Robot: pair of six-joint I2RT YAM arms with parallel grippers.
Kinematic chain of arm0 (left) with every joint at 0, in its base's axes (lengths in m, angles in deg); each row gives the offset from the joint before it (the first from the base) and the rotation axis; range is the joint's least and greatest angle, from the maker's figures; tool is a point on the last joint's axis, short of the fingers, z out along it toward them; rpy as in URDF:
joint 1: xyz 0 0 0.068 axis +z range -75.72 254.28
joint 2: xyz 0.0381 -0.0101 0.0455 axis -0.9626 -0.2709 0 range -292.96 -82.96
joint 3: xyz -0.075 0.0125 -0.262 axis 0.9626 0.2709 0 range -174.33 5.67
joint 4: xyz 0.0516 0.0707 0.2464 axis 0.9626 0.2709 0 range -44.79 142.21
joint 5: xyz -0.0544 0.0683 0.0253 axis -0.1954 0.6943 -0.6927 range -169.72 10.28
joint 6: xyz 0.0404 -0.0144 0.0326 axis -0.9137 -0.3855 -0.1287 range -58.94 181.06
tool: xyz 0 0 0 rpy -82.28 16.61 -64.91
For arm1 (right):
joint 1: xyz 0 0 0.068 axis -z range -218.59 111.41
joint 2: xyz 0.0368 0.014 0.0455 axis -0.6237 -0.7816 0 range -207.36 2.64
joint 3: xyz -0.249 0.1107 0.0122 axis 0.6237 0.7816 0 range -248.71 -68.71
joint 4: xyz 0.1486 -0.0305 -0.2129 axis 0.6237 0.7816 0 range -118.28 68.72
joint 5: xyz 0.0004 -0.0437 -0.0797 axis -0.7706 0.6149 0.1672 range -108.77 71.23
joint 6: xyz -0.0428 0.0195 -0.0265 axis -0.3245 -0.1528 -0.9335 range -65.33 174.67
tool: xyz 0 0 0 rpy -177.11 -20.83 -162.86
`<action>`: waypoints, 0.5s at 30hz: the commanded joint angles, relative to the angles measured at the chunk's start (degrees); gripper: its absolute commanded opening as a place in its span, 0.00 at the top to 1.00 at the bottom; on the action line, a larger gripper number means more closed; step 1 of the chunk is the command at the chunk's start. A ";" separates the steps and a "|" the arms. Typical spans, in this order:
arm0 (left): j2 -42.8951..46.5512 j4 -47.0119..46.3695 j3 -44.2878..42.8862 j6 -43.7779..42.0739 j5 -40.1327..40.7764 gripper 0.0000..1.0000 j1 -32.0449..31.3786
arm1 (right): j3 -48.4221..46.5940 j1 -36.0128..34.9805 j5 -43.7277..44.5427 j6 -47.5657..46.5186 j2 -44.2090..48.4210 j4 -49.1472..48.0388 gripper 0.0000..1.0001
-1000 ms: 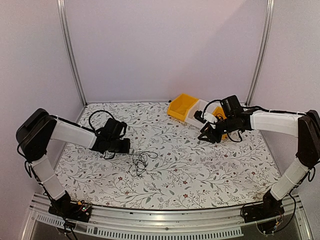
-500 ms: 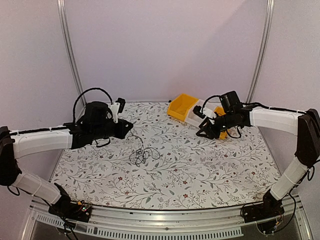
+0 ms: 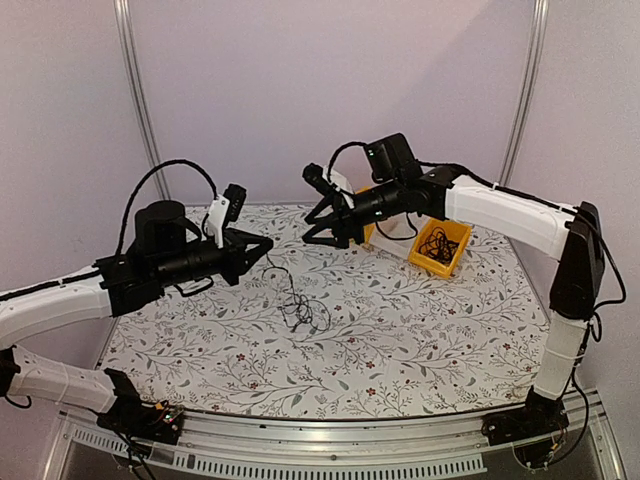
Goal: Untangle the cables
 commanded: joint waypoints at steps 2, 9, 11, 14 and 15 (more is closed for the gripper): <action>2.89 -2.43 1.72 -0.57 -0.38 1.00 -0.83 | -5.01 -3.29 -6.00 5.94 -6.74 1.70 0.41; 4.67 -2.31 2.93 -0.44 -0.34 1.00 -0.93 | -8.37 -5.34 -10.78 9.05 -11.09 0.68 0.41; 4.60 -2.37 3.16 -0.47 -0.35 1.00 -0.99 | -9.74 -5.45 -12.33 9.97 -12.38 0.77 0.42; 4.42 -2.69 3.52 -0.42 -0.30 1.00 -0.92 | -10.90 -5.47 -13.83 10.84 -13.41 0.49 0.56; 4.28 -2.86 3.72 -0.39 -0.29 1.00 -0.95 | -11.09 -5.47 -14.35 10.93 -13.55 0.42 0.62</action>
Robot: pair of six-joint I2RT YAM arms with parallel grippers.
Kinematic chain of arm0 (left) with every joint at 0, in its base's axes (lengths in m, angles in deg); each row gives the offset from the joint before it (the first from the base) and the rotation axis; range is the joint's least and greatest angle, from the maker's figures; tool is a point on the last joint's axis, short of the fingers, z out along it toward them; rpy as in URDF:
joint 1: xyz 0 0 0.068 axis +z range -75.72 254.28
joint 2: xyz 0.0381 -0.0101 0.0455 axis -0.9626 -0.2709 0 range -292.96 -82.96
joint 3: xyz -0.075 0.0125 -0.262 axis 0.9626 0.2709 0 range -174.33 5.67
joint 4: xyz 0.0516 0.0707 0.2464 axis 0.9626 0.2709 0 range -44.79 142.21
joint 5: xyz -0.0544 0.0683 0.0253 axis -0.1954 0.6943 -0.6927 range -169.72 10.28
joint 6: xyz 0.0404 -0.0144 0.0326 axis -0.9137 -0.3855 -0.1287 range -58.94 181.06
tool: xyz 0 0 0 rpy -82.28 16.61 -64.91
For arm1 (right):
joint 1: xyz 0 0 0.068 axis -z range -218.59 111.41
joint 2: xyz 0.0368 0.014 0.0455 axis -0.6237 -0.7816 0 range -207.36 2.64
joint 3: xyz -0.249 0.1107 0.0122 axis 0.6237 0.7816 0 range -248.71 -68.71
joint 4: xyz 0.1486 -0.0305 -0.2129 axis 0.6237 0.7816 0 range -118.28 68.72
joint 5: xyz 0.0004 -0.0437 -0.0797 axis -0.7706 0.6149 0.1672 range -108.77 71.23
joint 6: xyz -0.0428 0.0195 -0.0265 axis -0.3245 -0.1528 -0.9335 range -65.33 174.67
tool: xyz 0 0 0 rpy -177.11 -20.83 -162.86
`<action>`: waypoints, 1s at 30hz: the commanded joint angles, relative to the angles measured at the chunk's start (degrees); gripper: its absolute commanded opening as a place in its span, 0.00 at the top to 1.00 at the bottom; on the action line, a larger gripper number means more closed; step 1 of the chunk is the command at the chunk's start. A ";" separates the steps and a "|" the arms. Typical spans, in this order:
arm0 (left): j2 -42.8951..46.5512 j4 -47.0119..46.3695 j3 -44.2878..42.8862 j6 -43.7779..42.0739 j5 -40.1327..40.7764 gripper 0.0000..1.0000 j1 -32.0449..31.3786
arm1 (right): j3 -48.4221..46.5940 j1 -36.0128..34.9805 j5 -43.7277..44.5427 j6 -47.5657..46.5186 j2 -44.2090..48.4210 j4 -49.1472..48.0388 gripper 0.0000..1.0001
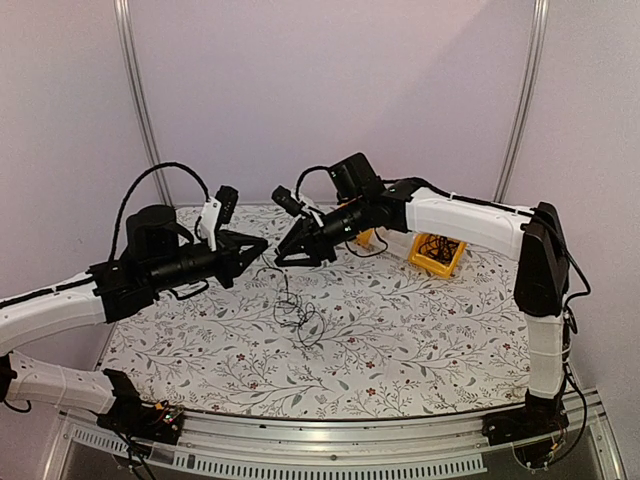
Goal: Untangle the cables
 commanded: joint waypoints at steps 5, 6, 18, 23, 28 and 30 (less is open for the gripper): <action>-0.43 -2.91 2.32 0.29 0.71 1.00 -0.60 | -2.68 -0.18 -3.53 2.63 0.24 -0.74 1.00; -0.70 -2.99 2.42 0.52 1.03 0.98 -0.60 | -2.54 -0.13 -2.76 2.73 0.64 -0.78 1.00; -4.87 -24.01 10.40 1.22 1.21 0.54 -2.38 | -1.49 -0.09 0.52 5.10 8.33 -3.05 1.00; -16.61 -36.68 9.10 -0.80 -0.07 0.55 -2.43 | -5.51 -0.09 -0.71 7.28 8.64 -2.74 1.00; -32.46 -43.65 3.22 -1.07 0.85 0.62 -2.27 | -11.94 -0.02 -0.42 5.91 9.43 -0.04 1.00; -38.06 -43.73 0.43 -0.73 0.84 0.67 -2.06 | -15.04 0.43 0.37 4.53 10.60 1.09 1.00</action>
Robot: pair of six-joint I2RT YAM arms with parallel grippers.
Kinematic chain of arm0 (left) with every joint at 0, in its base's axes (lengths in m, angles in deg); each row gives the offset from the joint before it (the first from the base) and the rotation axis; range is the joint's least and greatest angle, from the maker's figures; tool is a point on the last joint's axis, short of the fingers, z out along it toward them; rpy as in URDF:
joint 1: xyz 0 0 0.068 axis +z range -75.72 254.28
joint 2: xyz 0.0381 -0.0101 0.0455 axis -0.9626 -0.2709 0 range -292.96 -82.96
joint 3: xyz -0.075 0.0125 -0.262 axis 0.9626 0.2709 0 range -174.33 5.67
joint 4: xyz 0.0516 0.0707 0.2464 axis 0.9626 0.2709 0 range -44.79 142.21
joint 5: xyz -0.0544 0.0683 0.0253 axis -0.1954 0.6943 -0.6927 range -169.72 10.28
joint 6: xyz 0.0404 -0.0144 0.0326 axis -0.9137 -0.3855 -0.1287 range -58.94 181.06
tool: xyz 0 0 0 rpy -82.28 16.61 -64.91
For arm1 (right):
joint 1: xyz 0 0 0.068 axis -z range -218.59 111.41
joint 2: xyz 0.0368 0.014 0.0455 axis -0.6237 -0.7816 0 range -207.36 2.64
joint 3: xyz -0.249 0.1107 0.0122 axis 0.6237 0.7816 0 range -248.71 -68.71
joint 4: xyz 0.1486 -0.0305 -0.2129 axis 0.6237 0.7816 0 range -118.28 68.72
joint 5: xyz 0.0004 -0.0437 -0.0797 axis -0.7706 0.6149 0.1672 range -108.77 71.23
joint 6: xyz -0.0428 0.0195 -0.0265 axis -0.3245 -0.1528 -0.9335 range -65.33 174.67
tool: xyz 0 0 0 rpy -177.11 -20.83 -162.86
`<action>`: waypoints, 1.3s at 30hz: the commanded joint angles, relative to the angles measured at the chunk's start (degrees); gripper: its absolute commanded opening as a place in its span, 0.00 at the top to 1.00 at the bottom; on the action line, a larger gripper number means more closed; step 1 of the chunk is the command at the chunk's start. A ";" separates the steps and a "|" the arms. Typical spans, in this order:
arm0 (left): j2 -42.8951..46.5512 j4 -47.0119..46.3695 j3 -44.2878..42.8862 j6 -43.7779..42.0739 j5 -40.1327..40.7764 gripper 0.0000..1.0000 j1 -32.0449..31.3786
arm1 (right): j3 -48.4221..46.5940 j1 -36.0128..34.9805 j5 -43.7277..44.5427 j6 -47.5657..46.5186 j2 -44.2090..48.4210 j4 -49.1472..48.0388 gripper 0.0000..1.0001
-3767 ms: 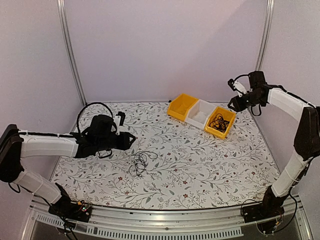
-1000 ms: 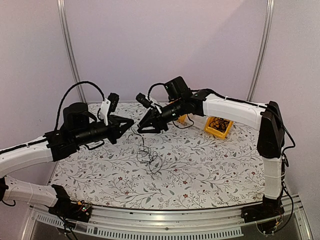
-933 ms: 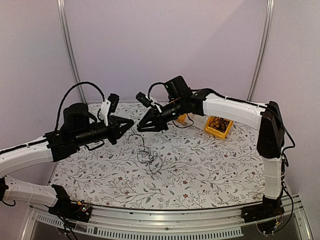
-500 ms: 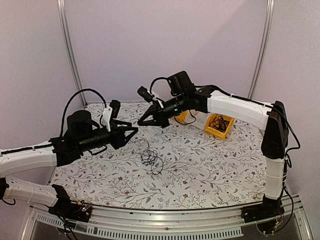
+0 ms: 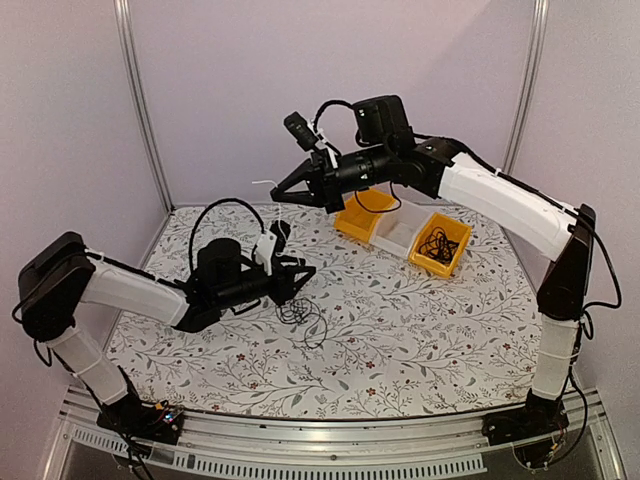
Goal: Untangle the cables
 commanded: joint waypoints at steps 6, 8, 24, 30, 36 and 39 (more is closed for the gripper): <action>-20.14 -6.32 -9.39 6.46 -2.68 0.91 2.88 | -17.23 4.15 8.08 -6.71 8.35 5.95 1.00; -21.83 -5.98 -9.23 8.53 -2.68 0.90 3.78 | -21.81 6.29 10.64 -8.94 9.82 6.81 1.00; -25.30 -0.91 -5.15 20.42 -5.30 0.87 12.12 | -22.15 32.44 13.65 -6.88 17.49 -0.09 1.00; -17.46 -1.10 -2.29 20.38 -7.18 0.77 12.00 | -11.95 34.33 16.78 -9.90 19.71 -1.58 1.00; -7.95 1.90 0.07 20.62 -6.29 0.72 11.91 | -1.35 35.59 17.15 -9.91 22.20 -3.95 1.00; -3.08 4.17 1.01 19.92 -5.20 0.71 11.88 | 2.37 35.70 17.03 -9.00 22.41 -5.70 1.00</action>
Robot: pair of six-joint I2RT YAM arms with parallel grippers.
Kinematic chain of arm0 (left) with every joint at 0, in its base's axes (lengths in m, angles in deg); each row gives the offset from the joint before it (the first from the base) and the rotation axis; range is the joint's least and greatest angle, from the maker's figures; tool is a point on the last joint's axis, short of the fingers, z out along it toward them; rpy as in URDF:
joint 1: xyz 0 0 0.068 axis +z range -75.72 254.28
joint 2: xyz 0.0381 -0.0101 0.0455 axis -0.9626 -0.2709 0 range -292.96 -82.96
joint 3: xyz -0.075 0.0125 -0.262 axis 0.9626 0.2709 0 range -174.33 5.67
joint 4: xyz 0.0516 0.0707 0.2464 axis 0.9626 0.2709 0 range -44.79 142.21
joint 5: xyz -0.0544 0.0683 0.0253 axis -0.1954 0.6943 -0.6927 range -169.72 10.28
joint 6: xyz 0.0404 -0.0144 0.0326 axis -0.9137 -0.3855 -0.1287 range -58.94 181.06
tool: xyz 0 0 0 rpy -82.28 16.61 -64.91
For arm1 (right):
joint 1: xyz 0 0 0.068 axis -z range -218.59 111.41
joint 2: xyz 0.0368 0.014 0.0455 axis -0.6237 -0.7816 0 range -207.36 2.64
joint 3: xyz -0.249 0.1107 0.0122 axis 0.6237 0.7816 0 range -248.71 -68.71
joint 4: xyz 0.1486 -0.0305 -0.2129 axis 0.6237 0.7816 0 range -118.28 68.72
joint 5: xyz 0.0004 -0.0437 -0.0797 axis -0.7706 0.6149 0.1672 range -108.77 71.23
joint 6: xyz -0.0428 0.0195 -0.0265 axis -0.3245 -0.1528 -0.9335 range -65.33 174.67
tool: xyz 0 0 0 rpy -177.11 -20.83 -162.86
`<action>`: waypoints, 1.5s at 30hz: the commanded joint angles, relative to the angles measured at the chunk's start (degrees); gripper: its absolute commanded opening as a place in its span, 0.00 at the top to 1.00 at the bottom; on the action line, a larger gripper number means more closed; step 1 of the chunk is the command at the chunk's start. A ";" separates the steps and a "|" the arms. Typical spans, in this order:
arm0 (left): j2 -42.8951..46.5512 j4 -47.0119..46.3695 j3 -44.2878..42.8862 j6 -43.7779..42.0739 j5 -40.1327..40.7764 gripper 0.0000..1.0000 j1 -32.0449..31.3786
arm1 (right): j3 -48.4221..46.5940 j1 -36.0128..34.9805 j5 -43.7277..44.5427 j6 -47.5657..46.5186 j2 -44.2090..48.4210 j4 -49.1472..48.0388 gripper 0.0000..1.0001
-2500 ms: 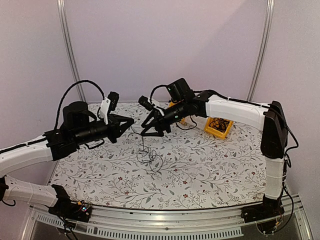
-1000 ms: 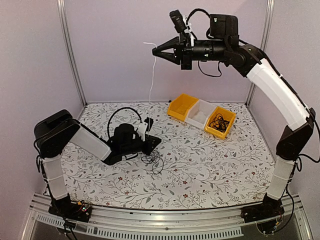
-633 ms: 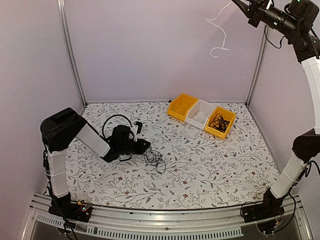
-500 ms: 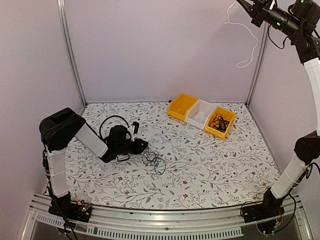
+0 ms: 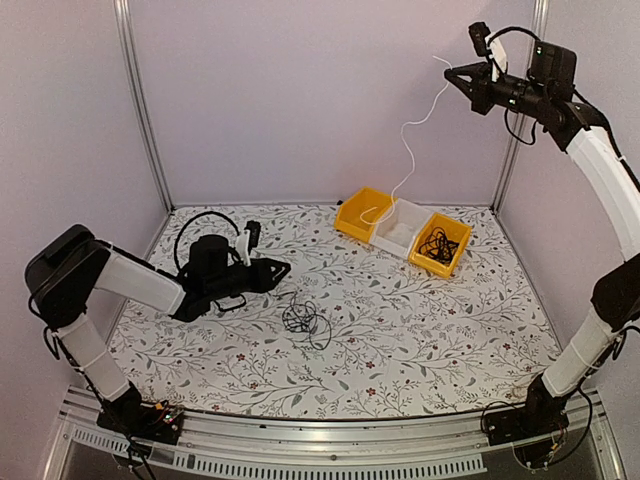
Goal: Untangle the cables
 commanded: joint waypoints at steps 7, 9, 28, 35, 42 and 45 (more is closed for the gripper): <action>15.44 9.04 2.11 -4.19 5.34 0.70 -0.43 | 6.14 0.13 -0.12 2.73 0.77 -6.65 1.00; 17.40 10.47 2.03 -4.95 6.54 0.69 -0.48 | 6.05 0.17 0.59 2.63 -0.34 -7.13 1.00; 26.00 16.61 5.71 -6.47 9.71 0.68 -1.06 | -6.93 1.11 -0.96 6.02 -15.12 -9.09 1.00; 25.92 18.10 5.82 -7.24 10.76 0.67 -1.01 | -13.62 1.15 0.67 6.14 -21.93 -9.37 1.00; 25.27 18.66 4.96 -7.96 11.28 0.67 -1.06 | -9.86 2.14 1.62 4.03 -23.65 -8.74 1.00; 25.03 18.79 4.72 -8.20 11.32 0.67 -1.01 | -6.24 2.94 1.25 4.07 -22.91 -9.73 1.00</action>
